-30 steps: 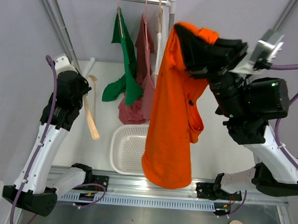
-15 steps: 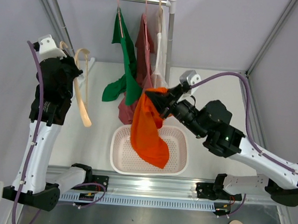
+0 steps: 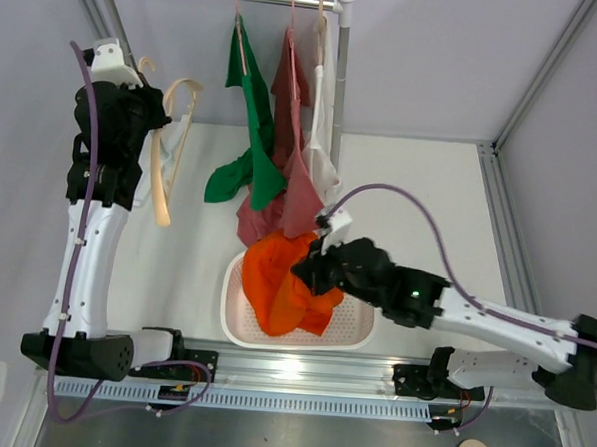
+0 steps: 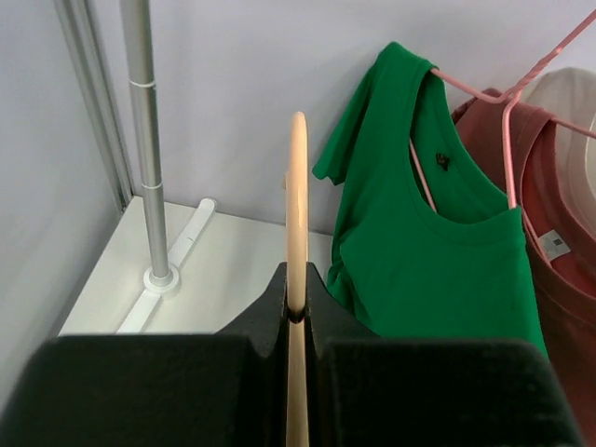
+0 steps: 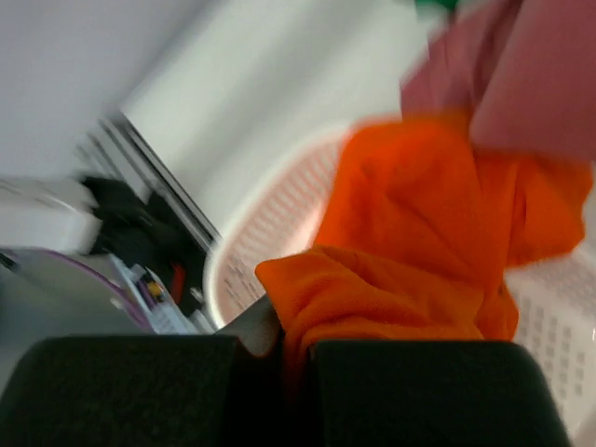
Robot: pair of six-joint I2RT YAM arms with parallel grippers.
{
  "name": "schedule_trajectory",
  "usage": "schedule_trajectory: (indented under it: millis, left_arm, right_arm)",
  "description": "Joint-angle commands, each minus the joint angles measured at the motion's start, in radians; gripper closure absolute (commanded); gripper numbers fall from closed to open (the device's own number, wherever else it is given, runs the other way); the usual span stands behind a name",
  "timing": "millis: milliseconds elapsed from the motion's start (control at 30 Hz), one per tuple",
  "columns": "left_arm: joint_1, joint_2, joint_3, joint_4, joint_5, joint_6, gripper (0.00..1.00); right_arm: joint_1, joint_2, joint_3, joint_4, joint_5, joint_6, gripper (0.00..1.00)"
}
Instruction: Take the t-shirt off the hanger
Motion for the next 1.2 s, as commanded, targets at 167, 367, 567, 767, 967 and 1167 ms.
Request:
schedule_trajectory:
  millis: [167, 367, 567, 767, 967, 1167]
  left_arm:
    - [0.028, 0.02, 0.061, 0.033, 0.107, 0.016, 0.99]
    - [0.03, 0.028, 0.094, 0.011, 0.104, 0.027, 0.99]
    - [0.031, 0.037, 0.129, 0.034, 0.099, 0.083, 0.99]
    - [0.065, 0.1, 0.193, 0.094, 0.168, 0.111, 0.99]
    - [0.09, 0.169, 0.207, 0.206, 0.223, 0.1, 0.99]
    - [0.105, 0.312, 0.31, 0.303, 0.275, 0.079, 0.99]
  right_arm:
    - [-0.024, 0.434, 0.066, -0.28, -0.186, 0.07, 0.96]
    - [-0.029, 0.522, 0.093, -0.337, -0.165, 0.053, 0.05]
    - [-0.072, 0.197, 0.152, -0.337, -0.08, 0.03, 0.04]
    - [-0.124, 0.095, 0.278, -0.439, -0.051, -0.033, 0.04]
    - [-0.141, 0.051, 0.248, -0.393, -0.088, -0.048, 0.04]
    - [-0.171, -0.008, 0.202, -0.339, -0.102, -0.066, 0.03]
